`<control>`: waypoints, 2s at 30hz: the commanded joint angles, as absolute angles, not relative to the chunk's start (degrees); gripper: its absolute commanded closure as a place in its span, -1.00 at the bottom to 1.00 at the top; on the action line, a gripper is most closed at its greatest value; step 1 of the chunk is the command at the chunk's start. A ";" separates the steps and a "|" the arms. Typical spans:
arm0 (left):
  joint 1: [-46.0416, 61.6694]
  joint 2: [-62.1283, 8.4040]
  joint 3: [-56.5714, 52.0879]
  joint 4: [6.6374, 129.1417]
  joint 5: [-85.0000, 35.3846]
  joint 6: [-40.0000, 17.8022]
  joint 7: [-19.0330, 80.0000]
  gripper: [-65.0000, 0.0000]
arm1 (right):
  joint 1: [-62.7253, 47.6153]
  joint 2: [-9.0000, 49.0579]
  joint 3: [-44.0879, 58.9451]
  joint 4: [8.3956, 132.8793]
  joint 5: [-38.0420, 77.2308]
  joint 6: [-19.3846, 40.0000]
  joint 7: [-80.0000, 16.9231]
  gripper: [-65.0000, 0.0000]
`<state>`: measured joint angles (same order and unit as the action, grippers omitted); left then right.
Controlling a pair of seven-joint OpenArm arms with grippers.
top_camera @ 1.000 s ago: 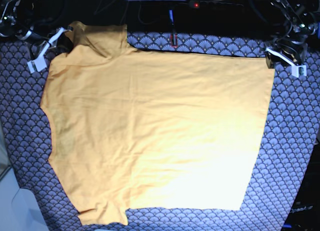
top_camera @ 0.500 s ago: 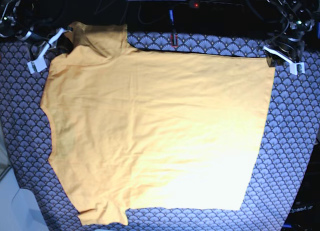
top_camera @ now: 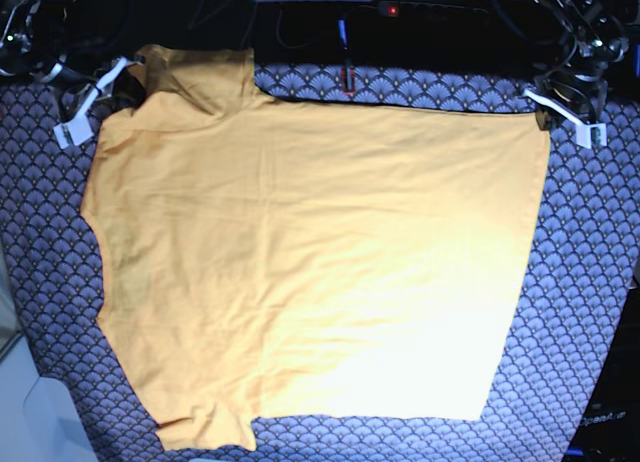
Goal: Fold the T-shirt properly
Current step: 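Close right gripper on the shoulder and left gripper on the edge corner, then lift the gripped shirt edge slightly with both grippers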
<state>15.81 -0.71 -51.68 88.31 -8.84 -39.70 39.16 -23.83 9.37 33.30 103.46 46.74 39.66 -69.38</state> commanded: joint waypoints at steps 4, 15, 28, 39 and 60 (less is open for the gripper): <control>16.04 -1.10 -52.00 92.88 -8.92 -40.00 42.86 1.00 | -22.73 10.86 33.71 104.75 47.87 40.00 -68.70 1.00; 13.85 -1.36 -51.91 100.70 -8.57 -40.00 44.88 1.00 | -20.44 12.97 33.80 105.19 47.78 40.00 -68.18 1.00; 5.58 0.66 -51.74 100.44 1.98 -40.00 44.88 1.00 | -14.02 14.64 33.63 104.75 43.91 40.00 -68.70 1.00; 2.15 2.51 -48.66 100.44 7.60 -40.00 44.88 1.00 | -9.19 15.08 33.71 104.57 42.77 40.00 -68.79 1.00; 2.42 2.51 -46.29 100.53 8.66 -40.00 44.88 1.00 | -12.09 15.69 33.45 104.22 42.77 40.00 -68.79 1.00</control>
<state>2.98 3.01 -46.30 99.48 9.23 -40.14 46.09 -12.73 14.92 33.15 103.39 41.69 39.66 -69.97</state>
